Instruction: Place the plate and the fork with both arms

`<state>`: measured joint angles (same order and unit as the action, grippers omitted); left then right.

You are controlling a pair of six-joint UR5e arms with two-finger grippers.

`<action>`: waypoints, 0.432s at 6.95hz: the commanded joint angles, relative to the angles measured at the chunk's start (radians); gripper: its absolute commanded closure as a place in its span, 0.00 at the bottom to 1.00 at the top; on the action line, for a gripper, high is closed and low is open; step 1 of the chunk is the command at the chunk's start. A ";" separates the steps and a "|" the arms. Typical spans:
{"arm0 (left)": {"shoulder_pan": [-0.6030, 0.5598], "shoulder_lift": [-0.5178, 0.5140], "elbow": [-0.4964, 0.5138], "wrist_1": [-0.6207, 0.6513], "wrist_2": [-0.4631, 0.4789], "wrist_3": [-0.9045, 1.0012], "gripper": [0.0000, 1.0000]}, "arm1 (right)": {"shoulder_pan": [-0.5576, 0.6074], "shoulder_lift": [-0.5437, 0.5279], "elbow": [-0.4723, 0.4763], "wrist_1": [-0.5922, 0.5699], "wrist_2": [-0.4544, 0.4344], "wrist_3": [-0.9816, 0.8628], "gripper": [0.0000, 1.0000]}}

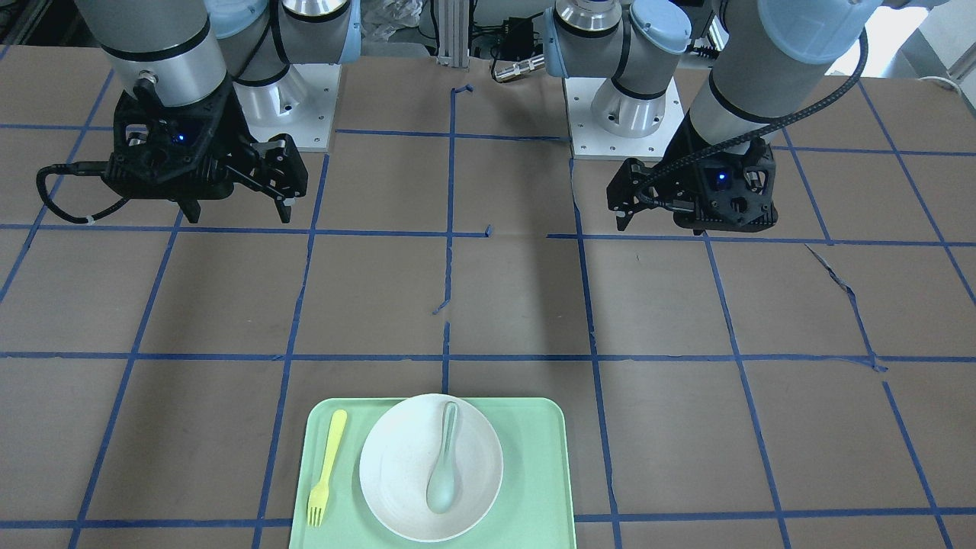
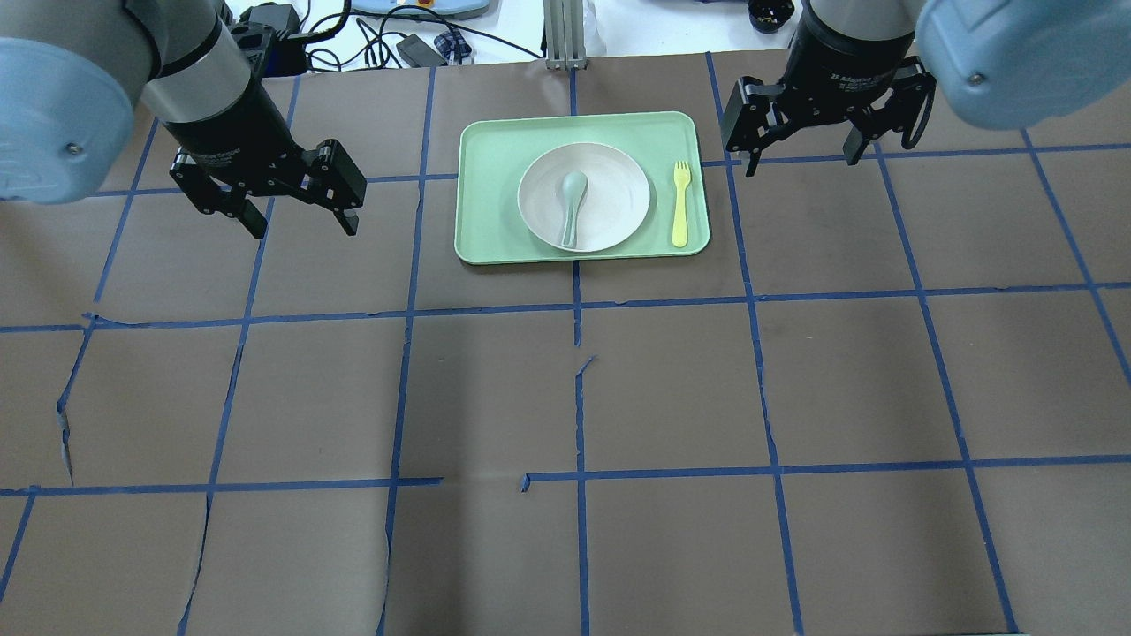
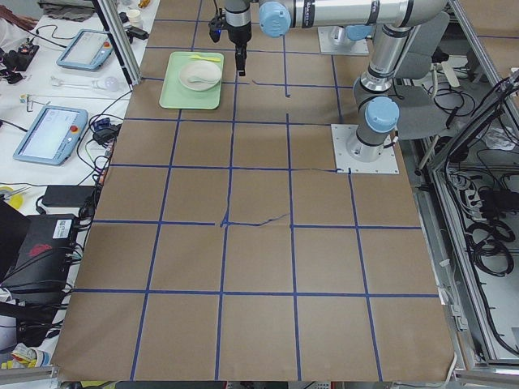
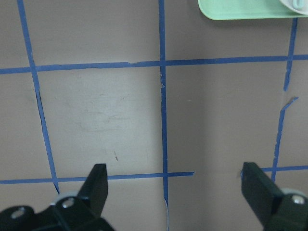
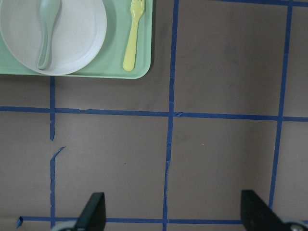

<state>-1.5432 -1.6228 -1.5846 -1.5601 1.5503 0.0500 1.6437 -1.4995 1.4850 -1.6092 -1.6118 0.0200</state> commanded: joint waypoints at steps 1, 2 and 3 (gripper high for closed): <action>-0.002 0.001 -0.005 0.003 -0.001 0.001 0.00 | -0.001 0.001 0.000 0.002 -0.002 -0.002 0.00; -0.002 -0.014 0.004 0.011 -0.001 0.002 0.00 | -0.001 0.001 0.000 -0.001 0.001 0.000 0.00; -0.005 -0.011 -0.005 0.032 -0.003 0.001 0.00 | -0.001 0.001 0.000 -0.002 0.000 0.000 0.00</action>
<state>-1.5455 -1.6309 -1.5852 -1.5466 1.5492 0.0513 1.6431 -1.4988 1.4849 -1.6098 -1.6118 0.0196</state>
